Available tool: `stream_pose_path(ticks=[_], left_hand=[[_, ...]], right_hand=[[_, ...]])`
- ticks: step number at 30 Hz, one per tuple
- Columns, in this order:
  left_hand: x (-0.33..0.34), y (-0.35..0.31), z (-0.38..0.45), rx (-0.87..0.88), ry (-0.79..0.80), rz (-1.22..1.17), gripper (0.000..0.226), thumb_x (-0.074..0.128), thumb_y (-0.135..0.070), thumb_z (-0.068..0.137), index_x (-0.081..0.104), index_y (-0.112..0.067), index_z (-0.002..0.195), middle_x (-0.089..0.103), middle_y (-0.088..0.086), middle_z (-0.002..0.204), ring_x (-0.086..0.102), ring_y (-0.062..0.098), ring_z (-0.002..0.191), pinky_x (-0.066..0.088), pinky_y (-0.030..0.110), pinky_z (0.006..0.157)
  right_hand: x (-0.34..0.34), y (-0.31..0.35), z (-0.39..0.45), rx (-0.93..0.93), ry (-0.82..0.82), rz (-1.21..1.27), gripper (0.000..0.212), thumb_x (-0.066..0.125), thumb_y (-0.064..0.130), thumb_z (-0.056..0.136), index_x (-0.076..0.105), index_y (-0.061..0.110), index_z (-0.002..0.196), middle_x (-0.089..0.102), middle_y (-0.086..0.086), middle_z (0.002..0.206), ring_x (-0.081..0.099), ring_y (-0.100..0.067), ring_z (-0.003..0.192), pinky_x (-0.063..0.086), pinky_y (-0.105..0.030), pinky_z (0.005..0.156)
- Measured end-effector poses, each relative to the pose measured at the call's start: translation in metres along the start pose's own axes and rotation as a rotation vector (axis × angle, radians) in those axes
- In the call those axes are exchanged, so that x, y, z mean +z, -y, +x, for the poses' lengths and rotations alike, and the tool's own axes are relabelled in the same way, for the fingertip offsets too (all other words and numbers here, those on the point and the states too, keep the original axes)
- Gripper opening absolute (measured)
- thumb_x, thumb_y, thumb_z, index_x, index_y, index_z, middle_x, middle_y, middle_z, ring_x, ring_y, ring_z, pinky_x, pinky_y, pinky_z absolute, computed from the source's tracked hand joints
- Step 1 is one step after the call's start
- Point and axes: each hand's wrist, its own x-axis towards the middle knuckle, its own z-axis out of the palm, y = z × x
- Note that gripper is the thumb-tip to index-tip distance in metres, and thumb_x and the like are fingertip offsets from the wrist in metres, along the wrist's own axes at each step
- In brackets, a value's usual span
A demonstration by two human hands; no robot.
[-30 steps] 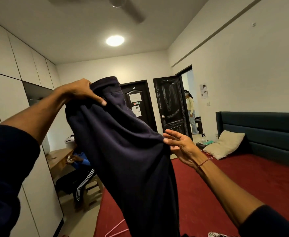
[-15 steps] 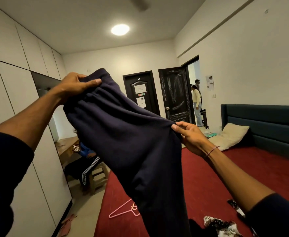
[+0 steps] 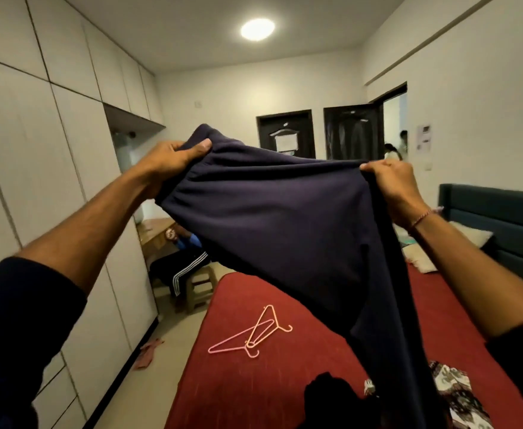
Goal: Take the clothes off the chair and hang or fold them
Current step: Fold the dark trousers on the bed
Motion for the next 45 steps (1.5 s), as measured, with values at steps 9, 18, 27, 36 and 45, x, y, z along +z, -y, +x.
stream_pose_path(ticks=[9,18,27,36,45], left_hand=[[0.040,0.296,-0.103,-0.559,-0.019,-0.191,0.031,0.062,-0.042,0.095,0.067,-0.016,0.112,0.075,0.005,0.101,0.073,0.019,0.088,0.061,0.026,0.070],[0.130,0.709,-0.359,-1.004,-0.084,0.064,0.029,0.066,-0.040,0.093,0.063,-0.017,0.111,0.072,0.006,0.106,0.069,0.029,0.104,0.054,0.046,0.095],[0.125,0.817,-0.361,-0.886,0.000,0.287,0.035,0.057,-0.050,0.096,0.055,-0.022,0.117,0.066,-0.001,0.114,0.062,0.023,0.107,0.050,0.043,0.096],[0.131,0.851,-0.335,-0.924,-0.023,0.500,0.041,0.042,-0.058,0.098,0.047,-0.017,0.100,0.065,0.009,0.098,0.062,0.037,0.094,0.050,0.045,0.078],[0.165,0.816,-0.317,-0.626,-0.152,1.027,0.048,0.063,-0.031,0.091,0.045,0.000,0.122,0.053,0.025,0.121,0.048,0.044,0.109,0.042,0.055,0.085]], right_hand=[[0.136,-0.207,-0.079,0.228,0.818,-0.603,0.027,0.061,0.023,0.092,0.059,0.018,0.065,0.054,0.000,0.065,0.047,-0.015,0.064,0.035,-0.032,0.060],[0.264,-0.592,-0.386,0.411,1.107,-0.811,0.014,0.055,0.011,0.096,0.061,0.001,0.102,0.065,-0.025,0.112,0.060,-0.043,0.104,0.043,-0.041,0.078],[0.323,-0.659,-0.456,0.243,0.892,-0.894,0.030,0.050,-0.007,0.082,0.054,0.006,0.109,0.053,-0.017,0.110,0.057,-0.043,0.091,0.050,-0.053,0.079],[0.327,-0.689,-0.440,0.278,0.817,-0.764,0.041,0.046,-0.012,0.079,0.065,0.016,0.102,0.060,-0.007,0.103,0.056,-0.024,0.090,0.037,-0.031,0.073],[0.303,-0.672,-0.470,-0.012,0.998,-1.089,0.065,0.061,0.006,0.083,0.042,0.015,0.144,0.043,-0.013,0.146,0.048,-0.035,0.126,0.036,-0.052,0.107]])
